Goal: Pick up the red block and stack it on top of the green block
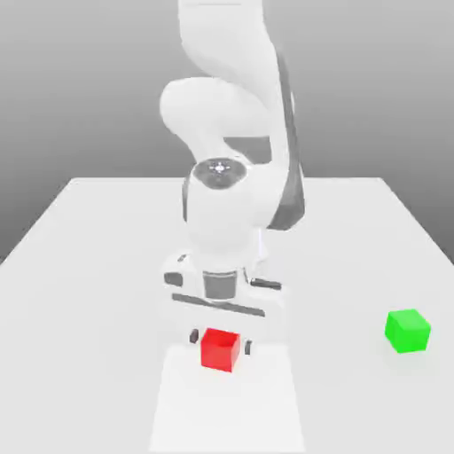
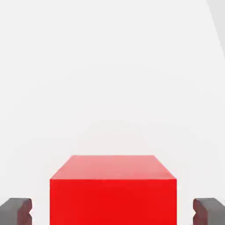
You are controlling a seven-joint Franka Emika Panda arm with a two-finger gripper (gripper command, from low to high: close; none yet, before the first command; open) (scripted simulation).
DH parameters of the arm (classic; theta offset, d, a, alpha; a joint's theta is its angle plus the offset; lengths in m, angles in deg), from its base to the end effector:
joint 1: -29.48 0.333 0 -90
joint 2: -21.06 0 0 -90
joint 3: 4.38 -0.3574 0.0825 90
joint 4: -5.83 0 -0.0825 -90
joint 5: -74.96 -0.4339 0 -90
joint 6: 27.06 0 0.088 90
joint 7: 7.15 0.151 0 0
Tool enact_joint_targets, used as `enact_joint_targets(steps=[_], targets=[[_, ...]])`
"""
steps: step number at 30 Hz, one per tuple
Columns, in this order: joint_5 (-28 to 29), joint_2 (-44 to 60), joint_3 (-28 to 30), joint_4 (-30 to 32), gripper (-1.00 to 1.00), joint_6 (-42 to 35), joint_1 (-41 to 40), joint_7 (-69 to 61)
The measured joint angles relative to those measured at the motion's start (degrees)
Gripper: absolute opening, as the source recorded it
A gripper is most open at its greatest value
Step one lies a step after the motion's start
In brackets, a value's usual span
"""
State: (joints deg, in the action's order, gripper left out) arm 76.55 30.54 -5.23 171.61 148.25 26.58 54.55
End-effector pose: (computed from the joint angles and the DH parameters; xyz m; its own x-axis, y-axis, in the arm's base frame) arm 0.3463 -0.0098 0.0954 0.4667 -0.8844 0.0003 -0.8844 -0.4667 -0.0009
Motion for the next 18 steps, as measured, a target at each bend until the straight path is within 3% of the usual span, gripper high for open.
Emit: enact_joint_targets(steps=[4,12,18], targets=[[0.23,0.48,0.07,-0.05,-1.0,0.42,0.02,0.19],[-2.03,-14.12,-1.36,1.8,-1.0,-12.31,0.03,-0.9],[-3.15,-14.18,-11.94,-3.7,-1.0,-17.75,9.68,11.64]])
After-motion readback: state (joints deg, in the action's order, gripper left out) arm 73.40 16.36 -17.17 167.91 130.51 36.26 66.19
